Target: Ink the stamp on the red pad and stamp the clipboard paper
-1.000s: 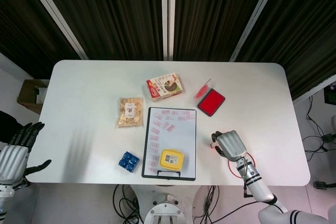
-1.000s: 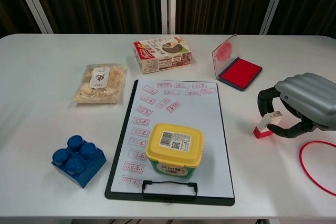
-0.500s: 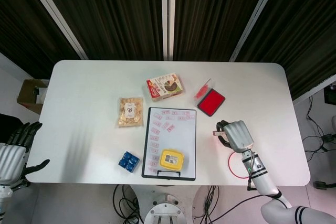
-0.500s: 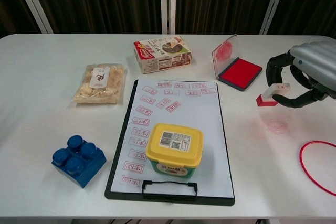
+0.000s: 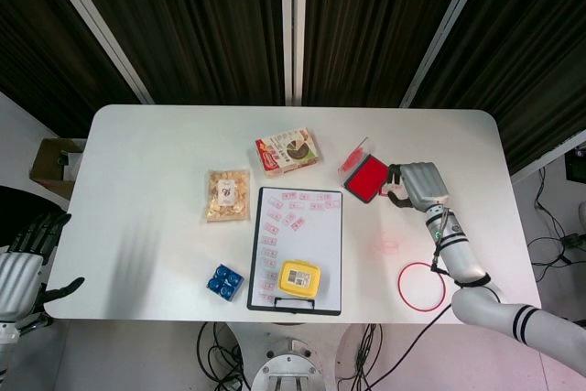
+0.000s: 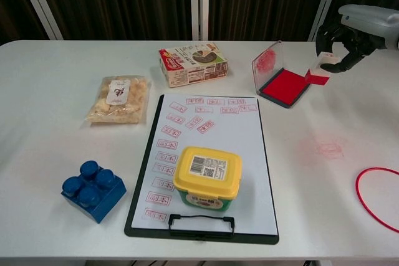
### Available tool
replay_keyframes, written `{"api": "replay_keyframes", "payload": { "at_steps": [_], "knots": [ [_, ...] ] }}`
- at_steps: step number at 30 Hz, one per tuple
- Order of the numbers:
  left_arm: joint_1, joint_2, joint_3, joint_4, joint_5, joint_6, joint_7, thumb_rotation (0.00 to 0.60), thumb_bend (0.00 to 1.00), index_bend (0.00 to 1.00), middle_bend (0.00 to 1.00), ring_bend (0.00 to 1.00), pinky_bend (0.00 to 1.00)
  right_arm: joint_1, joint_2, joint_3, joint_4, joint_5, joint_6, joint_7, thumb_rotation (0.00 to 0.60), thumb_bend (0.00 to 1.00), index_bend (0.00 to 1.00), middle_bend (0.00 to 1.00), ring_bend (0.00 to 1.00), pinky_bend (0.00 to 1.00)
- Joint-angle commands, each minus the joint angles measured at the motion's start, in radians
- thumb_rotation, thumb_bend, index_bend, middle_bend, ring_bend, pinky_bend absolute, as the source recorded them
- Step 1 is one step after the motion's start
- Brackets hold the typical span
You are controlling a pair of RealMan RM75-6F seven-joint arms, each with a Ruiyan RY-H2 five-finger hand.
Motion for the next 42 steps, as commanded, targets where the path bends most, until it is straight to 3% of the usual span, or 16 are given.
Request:
{"api": "replay_keyframes", "payload": {
  "at_steps": [1,10,20,42],
  "knots": [
    [-0.003,0.001,-0.001,-0.001,-0.002,-0.005,0.001,0.600,0.00,0.07,0.09,0.07,0.16,0.067,-0.013,0.022,0.079,0.080,-0.069,-0.035,0.600,0.38,0.89,0.78,0.85,0.98],
    [-0.009,0.001,-0.004,-0.001,-0.011,-0.018,0.001,0.600,0.00,0.07,0.09,0.07,0.16,0.146,-0.117,0.014,0.255,0.168,-0.150,-0.002,0.600,0.39,0.95,0.82,0.88,1.00],
    [-0.013,-0.002,-0.005,0.009,-0.022,-0.031,-0.006,0.600,0.00,0.07,0.09,0.07,0.16,0.195,-0.205,0.003,0.381,0.165,-0.171,0.050,0.600,0.39,0.95,0.82,0.88,1.00],
    [-0.012,-0.012,-0.003,0.035,-0.038,-0.045,-0.033,0.600,0.00,0.07,0.09,0.07,0.16,0.242,-0.264,-0.048,0.444,0.210,-0.158,-0.074,0.600,0.39,0.95,0.83,0.88,1.00]
  ]
}}
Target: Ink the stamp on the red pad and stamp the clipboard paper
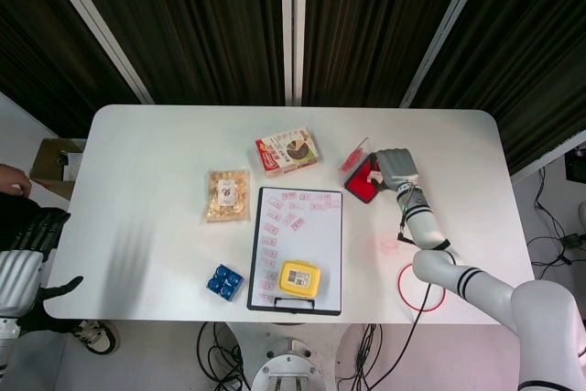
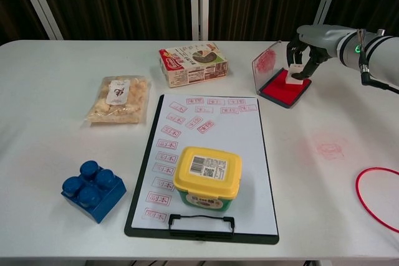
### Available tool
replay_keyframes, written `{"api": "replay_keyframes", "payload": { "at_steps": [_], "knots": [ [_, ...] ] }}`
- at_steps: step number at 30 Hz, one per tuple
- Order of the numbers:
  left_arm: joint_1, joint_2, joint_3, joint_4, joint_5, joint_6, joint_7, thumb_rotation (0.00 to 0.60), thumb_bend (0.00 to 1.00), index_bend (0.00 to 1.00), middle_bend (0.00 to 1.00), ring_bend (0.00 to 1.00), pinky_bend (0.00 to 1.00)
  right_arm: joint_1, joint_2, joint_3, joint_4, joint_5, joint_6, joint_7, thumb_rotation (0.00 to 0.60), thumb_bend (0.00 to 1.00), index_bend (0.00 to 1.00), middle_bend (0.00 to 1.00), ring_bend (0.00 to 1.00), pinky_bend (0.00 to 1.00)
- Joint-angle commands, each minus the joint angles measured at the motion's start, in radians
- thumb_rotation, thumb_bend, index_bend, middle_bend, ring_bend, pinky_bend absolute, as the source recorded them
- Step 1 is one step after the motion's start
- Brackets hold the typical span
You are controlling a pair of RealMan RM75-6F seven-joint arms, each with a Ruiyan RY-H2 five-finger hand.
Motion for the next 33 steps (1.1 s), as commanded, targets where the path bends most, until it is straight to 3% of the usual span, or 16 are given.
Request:
{"api": "replay_keyframes", "payload": {
  "at_steps": [1,33],
  "knots": [
    [0.000,-0.001,0.000,0.005,-0.005,-0.003,-0.008,0.600,0.00,0.07,0.09,0.07,0.16,0.006,-0.011,-0.006,0.009,0.012,0.003,-0.017,0.600,0.39,0.95,0.83,0.88,1.00],
    [0.001,0.006,-0.005,0.010,-0.002,0.008,-0.016,0.600,0.00,0.07,0.09,0.07,0.16,0.001,-0.093,-0.026,0.120,0.008,0.000,-0.033,0.600,0.42,1.00,0.87,0.88,1.00]
  ]
}}
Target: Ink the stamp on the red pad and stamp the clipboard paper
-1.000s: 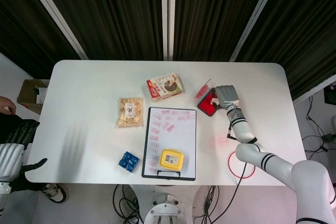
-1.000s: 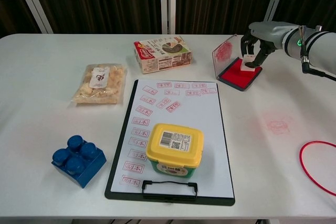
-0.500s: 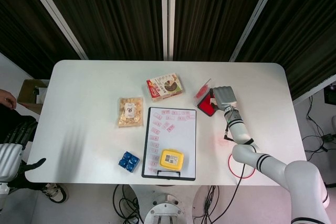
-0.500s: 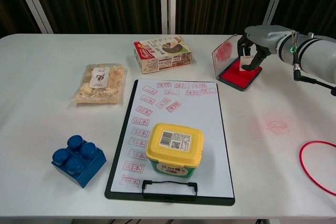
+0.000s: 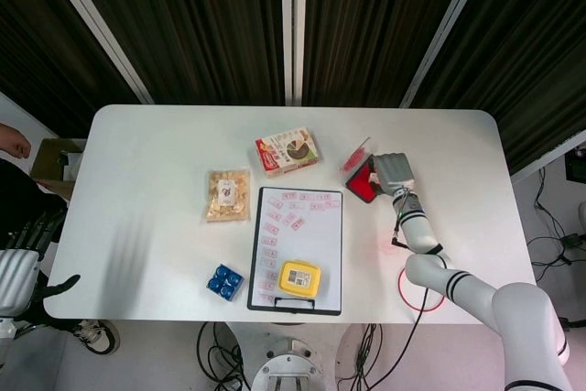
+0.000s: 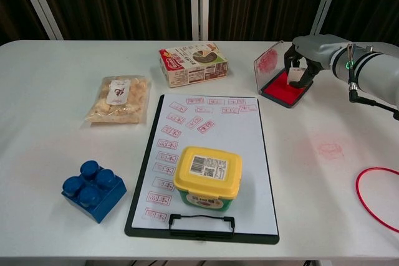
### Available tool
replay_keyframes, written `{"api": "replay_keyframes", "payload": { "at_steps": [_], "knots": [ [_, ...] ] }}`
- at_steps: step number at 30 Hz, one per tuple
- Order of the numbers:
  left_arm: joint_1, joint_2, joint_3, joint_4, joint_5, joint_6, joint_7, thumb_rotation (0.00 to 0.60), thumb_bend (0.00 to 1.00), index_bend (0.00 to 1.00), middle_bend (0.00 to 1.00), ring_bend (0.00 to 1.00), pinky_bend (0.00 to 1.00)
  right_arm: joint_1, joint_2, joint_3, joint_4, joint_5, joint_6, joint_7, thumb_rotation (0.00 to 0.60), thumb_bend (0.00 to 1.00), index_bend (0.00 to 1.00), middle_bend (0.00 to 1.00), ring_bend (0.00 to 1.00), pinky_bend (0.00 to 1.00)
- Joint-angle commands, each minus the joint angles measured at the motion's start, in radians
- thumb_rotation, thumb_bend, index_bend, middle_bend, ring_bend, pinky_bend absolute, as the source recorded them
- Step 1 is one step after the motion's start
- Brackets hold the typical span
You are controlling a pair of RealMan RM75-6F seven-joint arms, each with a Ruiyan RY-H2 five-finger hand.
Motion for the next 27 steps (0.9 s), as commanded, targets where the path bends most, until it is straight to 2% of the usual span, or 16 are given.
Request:
{"api": "replay_keyframes", "payload": {
  "at_steps": [1,7,10,14,21,25,27],
  "knots": [
    [0.000,0.001,0.000,-0.002,-0.001,0.000,0.001,0.600,0.00,0.07,0.09,0.07,0.16,-0.002,-0.004,0.003,0.008,-0.006,0.000,0.010,0.600,0.42,1.00,0.87,0.88,1.00],
    [0.001,0.006,-0.002,-0.009,0.000,0.004,0.008,0.600,0.00,0.07,0.09,0.07,0.16,-0.014,0.034,0.041,-0.053,-0.047,0.039,0.095,0.600,0.42,1.00,0.87,0.88,1.00],
    [0.001,0.008,-0.003,-0.014,-0.001,0.005,0.011,0.600,0.00,0.07,0.09,0.07,0.16,-0.031,0.090,0.062,-0.142,-0.069,0.069,0.138,0.600,0.42,1.00,0.87,0.88,1.00],
    [-0.002,0.004,-0.001,-0.016,0.002,0.000,0.015,0.600,0.00,0.07,0.09,0.07,0.16,-0.065,0.194,0.074,-0.316,-0.087,0.105,0.162,0.600,0.42,1.00,0.87,0.88,1.00],
    [-0.003,-0.003,0.003,-0.023,0.010,0.000,0.015,0.600,0.00,0.07,0.09,0.07,0.16,-0.097,0.336,0.034,-0.615,-0.155,0.137,0.131,0.600,0.42,1.00,0.88,0.88,1.00],
    [0.002,0.001,0.003,-0.025,0.011,0.010,0.014,0.600,0.00,0.07,0.09,0.07,0.16,-0.084,0.355,-0.005,-0.729,-0.203,0.144,0.074,0.600,0.42,1.00,0.88,0.88,1.00],
    [0.005,0.002,0.003,-0.025,0.010,0.014,0.012,0.600,0.00,0.07,0.09,0.07,0.16,-0.073,0.346,-0.022,-0.751,-0.222,0.148,0.043,0.600,0.42,1.00,0.88,0.88,1.00]
  ]
}}
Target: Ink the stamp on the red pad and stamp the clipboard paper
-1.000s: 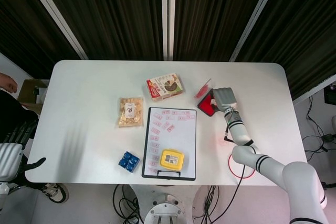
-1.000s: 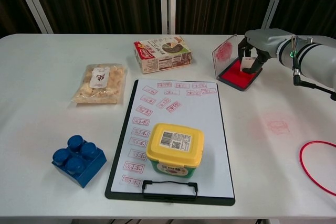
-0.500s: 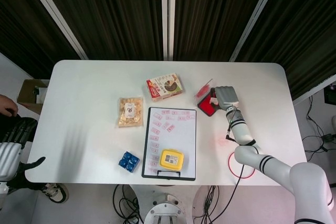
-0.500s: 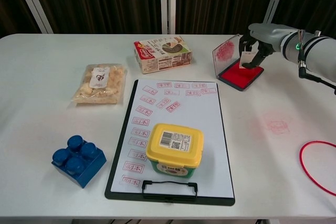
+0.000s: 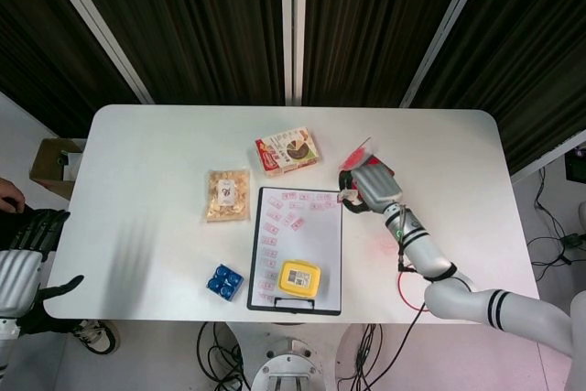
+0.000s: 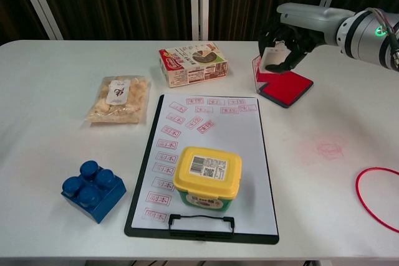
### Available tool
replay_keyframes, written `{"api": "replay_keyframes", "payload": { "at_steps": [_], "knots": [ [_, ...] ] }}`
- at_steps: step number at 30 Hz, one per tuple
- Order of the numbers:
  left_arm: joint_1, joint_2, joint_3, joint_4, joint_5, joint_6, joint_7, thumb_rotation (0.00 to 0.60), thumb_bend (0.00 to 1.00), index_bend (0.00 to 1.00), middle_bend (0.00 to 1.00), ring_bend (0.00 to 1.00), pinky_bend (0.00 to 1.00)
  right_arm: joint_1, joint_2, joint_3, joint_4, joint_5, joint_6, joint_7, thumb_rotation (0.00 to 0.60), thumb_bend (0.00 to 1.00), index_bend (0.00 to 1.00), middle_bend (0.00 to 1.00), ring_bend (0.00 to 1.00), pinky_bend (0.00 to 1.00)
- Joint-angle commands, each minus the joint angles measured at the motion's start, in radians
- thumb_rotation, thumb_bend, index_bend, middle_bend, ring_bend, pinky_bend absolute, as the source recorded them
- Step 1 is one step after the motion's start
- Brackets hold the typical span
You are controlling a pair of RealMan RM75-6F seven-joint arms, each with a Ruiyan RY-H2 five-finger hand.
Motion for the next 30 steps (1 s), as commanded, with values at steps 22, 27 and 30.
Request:
{"api": "replay_keyframes", "payload": {
  "at_steps": [22,27,30],
  "knots": [
    [0.018,-0.002,-0.001,0.051,-0.009,0.018,-0.065,0.600,0.00,0.07,0.09,0.07,0.16,0.142,-0.167,-0.109,0.188,-0.218,-0.099,0.004,0.600,0.42,1.00,0.88,0.88,1.00],
    [0.017,-0.003,-0.001,0.054,-0.008,0.017,-0.068,0.600,0.00,0.07,0.09,0.07,0.16,0.159,-0.183,-0.144,0.276,-0.362,-0.082,0.148,0.600,0.42,1.00,0.89,0.88,1.00],
    [0.015,-0.001,-0.002,0.053,-0.007,0.016,-0.067,0.600,0.00,0.07,0.09,0.07,0.16,0.169,-0.203,-0.166,0.339,-0.431,-0.065,0.268,0.600,0.42,1.00,0.89,0.88,1.00]
  ]
}}
